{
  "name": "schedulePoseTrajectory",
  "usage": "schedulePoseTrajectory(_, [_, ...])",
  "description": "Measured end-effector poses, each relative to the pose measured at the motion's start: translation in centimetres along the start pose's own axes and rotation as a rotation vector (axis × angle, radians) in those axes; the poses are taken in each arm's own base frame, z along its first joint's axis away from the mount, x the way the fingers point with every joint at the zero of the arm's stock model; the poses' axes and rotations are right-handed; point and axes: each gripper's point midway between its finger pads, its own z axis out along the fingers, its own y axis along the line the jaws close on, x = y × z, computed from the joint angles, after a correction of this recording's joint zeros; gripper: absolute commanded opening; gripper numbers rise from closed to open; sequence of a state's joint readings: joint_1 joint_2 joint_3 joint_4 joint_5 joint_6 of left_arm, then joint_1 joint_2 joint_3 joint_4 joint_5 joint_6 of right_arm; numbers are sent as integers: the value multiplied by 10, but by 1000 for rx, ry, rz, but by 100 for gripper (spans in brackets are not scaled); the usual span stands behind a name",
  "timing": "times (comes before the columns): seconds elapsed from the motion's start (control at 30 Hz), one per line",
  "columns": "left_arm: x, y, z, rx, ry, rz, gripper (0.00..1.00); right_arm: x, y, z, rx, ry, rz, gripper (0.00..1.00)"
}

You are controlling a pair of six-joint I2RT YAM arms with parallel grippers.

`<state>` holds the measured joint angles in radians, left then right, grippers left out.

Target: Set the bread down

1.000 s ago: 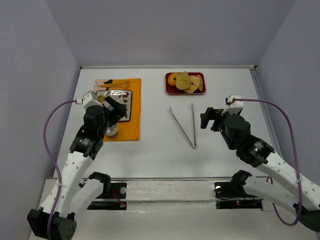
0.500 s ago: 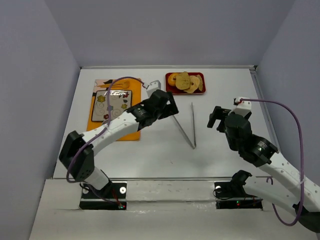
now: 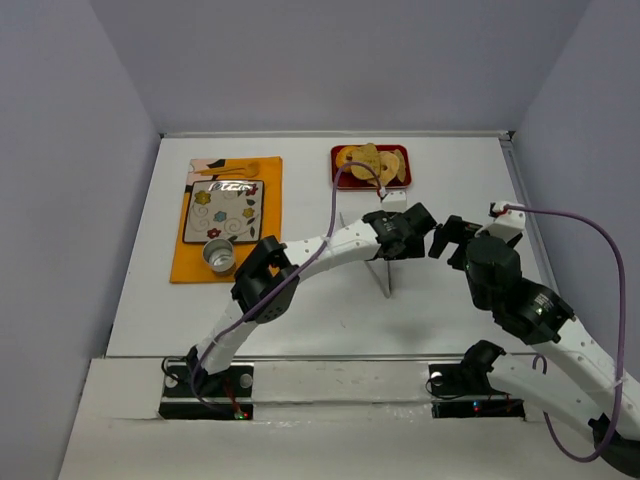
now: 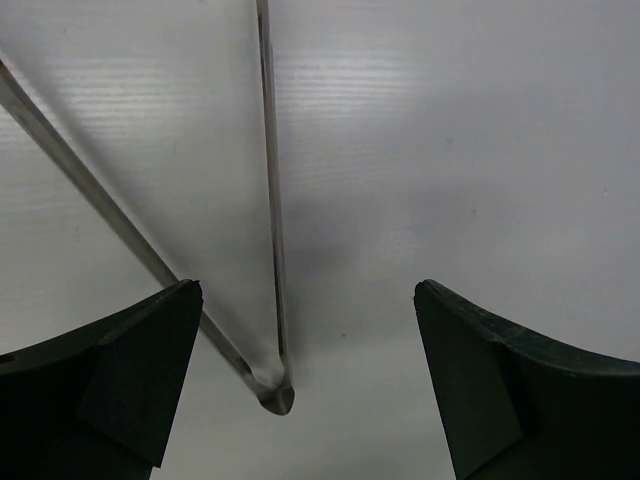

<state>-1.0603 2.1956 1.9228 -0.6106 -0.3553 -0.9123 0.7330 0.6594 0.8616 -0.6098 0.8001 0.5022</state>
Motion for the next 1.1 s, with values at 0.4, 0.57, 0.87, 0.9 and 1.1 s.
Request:
schedulePoseTrajectory(0.4, [45,26,1,-115,99,-43,99,7,-6,-1,16,20,-26,100])
schedulePoseTrajectory(0.57, [48,30,4,-137,104,-59,99,9,-7,-1,19,26,-32,100])
schedulePoseTrajectory(0.87, [38,71,37,-218,102,-98,99,4,-8,-5,4,9,-6,100])
schedulePoseTrajectory(0.9, [33,73,40,-217,96,-102,99,3,-8,-5,2,7,-3,100])
schedulePoseTrajectory(1.1, [20,78,49,-219,78,-86,99,1,-9,-7,-4,-3,8,100])
